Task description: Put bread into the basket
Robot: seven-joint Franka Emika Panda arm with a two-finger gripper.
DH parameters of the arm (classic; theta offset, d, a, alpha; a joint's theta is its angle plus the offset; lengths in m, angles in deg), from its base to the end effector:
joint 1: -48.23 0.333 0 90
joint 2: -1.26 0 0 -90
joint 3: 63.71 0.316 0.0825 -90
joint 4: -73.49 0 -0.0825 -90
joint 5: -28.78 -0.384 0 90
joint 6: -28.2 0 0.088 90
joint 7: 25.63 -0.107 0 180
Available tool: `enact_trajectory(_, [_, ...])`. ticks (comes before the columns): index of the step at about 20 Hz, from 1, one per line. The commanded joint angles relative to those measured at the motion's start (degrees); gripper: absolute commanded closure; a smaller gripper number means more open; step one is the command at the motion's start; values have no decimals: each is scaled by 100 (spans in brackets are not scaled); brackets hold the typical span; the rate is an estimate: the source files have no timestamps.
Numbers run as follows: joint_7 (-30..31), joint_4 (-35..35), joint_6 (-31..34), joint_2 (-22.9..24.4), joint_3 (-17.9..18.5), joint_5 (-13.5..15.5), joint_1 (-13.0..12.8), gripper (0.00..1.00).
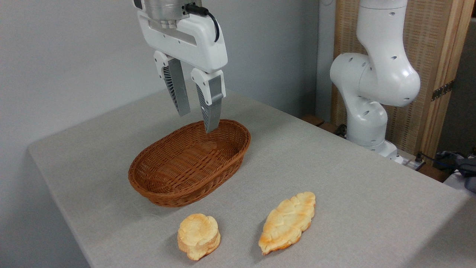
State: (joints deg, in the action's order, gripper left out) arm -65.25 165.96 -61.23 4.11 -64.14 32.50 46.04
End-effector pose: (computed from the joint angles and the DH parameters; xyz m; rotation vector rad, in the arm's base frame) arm 0.5369 -0.0317 0.6307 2.8721 -1.1103 0.0267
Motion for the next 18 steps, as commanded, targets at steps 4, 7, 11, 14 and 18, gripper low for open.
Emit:
enact_trajectory(4, [-54,-106,110,-65,52,147,-54,0])
enact_trajectory(7, [-89,-97,119,-74,60,147,-36,0])
enact_trajectory(11, [-63,-106,110,-83,52,147,-36,0])
enact_trajectory(14, [-63,-97,119,-74,52,147,-36,0])
enact_trajectory(18, [-63,-97,119,-74,52,147,-36,0])
